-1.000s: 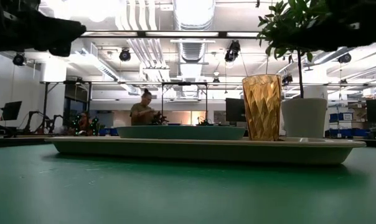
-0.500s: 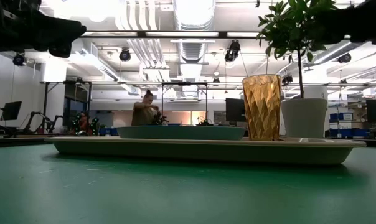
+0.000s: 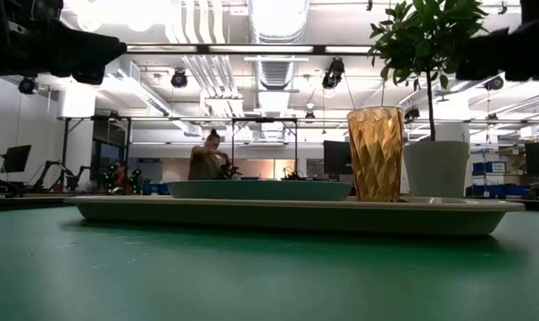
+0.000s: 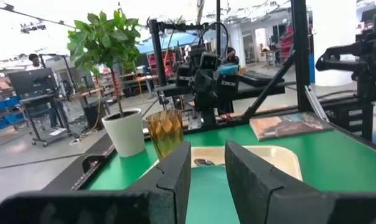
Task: Pick and place plate/cup/fork/spoon on tray
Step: Return to Home Position
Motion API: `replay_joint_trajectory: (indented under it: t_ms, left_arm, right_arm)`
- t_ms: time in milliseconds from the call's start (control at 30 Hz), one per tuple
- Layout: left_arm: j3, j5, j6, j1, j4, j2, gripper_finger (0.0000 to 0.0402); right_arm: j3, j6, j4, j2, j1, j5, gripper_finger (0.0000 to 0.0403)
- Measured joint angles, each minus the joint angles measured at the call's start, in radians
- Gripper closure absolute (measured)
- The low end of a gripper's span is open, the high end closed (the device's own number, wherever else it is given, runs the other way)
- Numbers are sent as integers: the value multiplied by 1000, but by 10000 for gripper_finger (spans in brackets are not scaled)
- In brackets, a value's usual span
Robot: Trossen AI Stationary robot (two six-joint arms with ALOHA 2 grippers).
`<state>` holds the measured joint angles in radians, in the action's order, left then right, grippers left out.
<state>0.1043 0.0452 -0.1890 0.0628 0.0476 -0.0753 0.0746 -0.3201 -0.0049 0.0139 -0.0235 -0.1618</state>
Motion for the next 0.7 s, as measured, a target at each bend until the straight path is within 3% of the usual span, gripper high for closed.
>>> replay_joint_trajectory:
  t_ms: [100,300,700]
  left_arm:
    - [0,0,0,0,-2,-7,320]
    - [0,0,0,0,-2,-22,320]
    - [0,0,-1,0,-3,-34,320]
  right_arm:
    - [-61,18,57,0,0,0,376]
    - [-62,31,44,31,0,6,376]
    - [-63,216,42,61,0,6,376]
